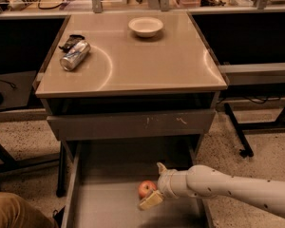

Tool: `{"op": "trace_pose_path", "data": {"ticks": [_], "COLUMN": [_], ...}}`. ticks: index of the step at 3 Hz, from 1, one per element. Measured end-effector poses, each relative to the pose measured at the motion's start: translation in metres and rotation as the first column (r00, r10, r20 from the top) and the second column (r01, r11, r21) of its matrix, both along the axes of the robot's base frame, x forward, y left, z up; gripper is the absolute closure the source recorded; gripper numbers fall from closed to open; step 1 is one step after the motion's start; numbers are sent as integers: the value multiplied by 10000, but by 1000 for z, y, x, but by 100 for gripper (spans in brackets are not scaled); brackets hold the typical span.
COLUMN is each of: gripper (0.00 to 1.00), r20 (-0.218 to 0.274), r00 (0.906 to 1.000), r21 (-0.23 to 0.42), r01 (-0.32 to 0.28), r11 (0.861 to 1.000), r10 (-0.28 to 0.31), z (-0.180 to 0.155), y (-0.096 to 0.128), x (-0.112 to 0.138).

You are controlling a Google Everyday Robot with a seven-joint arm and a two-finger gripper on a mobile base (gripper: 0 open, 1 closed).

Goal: Pick apple from middle drawer and place on counter

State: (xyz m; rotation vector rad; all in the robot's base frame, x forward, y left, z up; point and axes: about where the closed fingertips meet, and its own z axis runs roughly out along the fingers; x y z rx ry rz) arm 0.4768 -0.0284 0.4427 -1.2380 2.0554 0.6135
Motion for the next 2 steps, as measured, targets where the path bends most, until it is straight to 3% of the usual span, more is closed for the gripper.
{"op": "trace_pose_path", "data": {"ticks": [2], "gripper": [0], "r20": [-275], "r00": [9994], "r21": [55], "r01": [-208], "r11": [9998], "r10": [210], "z": [-35], "y": [12], "x": [1]}}
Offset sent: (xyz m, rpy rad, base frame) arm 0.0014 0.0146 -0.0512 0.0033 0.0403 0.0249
